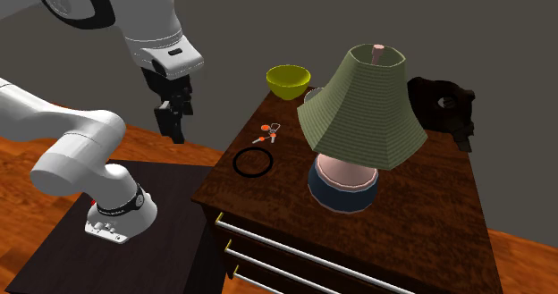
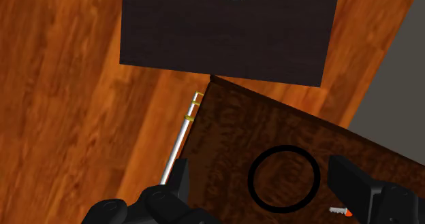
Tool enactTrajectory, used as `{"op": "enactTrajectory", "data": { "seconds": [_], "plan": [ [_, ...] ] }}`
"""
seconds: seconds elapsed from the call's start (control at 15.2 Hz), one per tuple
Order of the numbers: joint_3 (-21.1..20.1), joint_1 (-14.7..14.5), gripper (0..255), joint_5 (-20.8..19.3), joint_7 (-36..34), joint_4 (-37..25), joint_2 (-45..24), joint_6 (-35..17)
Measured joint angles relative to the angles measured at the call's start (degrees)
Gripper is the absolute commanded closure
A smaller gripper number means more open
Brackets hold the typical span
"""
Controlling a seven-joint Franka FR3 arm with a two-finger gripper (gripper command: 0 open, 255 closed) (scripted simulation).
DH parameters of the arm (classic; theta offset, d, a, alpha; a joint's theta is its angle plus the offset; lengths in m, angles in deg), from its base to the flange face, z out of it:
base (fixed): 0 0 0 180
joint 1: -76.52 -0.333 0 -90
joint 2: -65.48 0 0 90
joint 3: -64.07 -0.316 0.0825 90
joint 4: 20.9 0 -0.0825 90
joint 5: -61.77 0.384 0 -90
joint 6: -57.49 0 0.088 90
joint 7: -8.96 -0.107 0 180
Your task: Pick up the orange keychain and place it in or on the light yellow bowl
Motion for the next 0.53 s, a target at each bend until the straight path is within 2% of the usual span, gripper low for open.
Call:
{"op": "enactTrajectory", "data": {
  "seconds": [0.13, 0.53],
  "plan": [
    [-0.2, -0.4, 0, 0.1, 0.4, 0.4, -0.5, -0.9],
    [-2.4, -4.7, 0, 1.3, 5.0, 2.2, -7.4, -9.9]
  ]
}}
